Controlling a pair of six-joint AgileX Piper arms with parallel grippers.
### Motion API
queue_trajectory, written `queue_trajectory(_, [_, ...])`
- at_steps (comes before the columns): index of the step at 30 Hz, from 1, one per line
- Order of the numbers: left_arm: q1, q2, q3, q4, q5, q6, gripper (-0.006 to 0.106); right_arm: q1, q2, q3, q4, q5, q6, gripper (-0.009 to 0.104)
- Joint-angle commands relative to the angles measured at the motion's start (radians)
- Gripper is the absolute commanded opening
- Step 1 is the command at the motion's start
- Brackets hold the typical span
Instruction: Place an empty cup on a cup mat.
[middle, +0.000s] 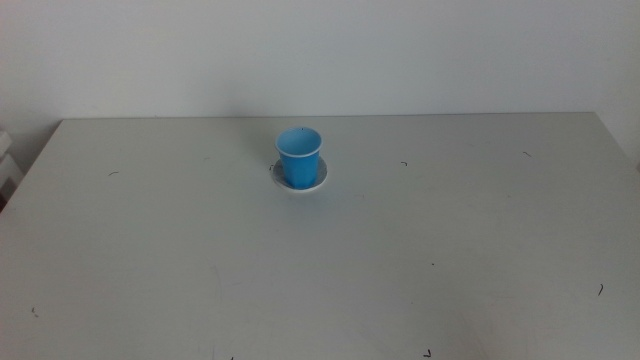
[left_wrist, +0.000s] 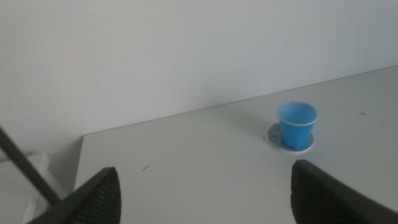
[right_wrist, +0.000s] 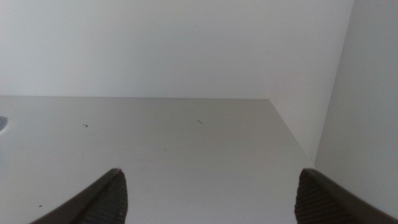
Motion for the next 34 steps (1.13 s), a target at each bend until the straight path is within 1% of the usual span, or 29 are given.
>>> queue_trajectory(1, [0.037, -0.098, 0.077, -0.008, -0.107, -0.011, 0.105, -0.001, -0.019, -0.012, -0.009, -0.078, -0.008, 0.094])
queue_trajectory(8, [0.044, -0.340, 0.350, -0.003, -0.171, -0.011, 0.105, -0.001, -0.019, -0.012, -0.009, -0.078, -0.008, 0.094])
queue_trajectory(18, [0.044, -0.535, 0.668, -0.004, -0.353, -0.011, 0.105, -0.001, -0.019, -0.012, -0.009, -0.078, -0.008, 0.094])
queue_trajectory(26, [0.044, -0.592, 0.788, -0.004, -0.373, -0.011, 0.105, -0.001, -0.019, -0.012, -0.009, -0.078, -0.008, 0.094])
queue_trajectory(31, [0.044, -0.591, 0.807, -0.005, -0.368, -0.011, 0.105, -0.001, -0.019, -0.012, -0.009, -0.078, -0.008, 0.094])
queue_trajectory(34, [0.044, -0.591, 0.807, -0.023, -0.369, -0.012, 0.105, -0.001, -0.019, -0.012, -0.009, -0.078, -0.008, 0.094])
